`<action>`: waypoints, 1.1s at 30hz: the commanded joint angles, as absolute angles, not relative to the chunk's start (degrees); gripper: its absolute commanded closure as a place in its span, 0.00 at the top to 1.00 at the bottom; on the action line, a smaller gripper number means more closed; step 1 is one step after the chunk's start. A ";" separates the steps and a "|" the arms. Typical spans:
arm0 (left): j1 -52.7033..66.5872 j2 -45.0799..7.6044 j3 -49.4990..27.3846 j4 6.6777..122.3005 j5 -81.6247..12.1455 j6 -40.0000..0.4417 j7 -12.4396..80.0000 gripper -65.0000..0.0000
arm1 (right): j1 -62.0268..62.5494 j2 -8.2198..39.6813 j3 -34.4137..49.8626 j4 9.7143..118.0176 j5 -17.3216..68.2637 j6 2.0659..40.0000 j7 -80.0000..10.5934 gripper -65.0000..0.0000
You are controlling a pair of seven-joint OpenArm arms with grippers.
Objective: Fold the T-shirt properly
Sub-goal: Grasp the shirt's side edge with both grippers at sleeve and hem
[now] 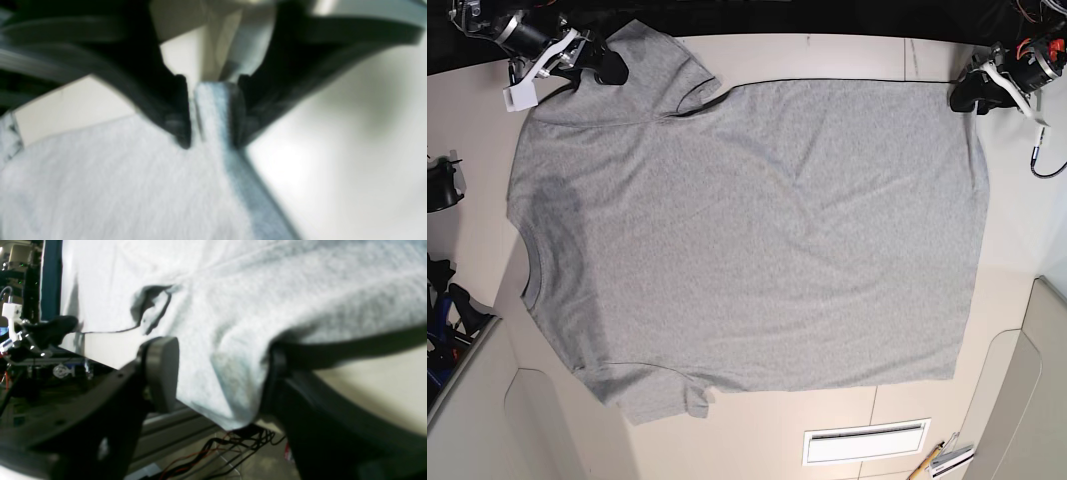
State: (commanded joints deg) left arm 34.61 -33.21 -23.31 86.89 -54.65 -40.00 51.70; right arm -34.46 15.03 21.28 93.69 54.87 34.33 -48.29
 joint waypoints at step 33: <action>29.91 -41.56 -30.33 93.01 -56.27 -40.00 52.69 0.00 | -27.99 13.32 27.40 107.46 56.34 34.39 -53.60 0.00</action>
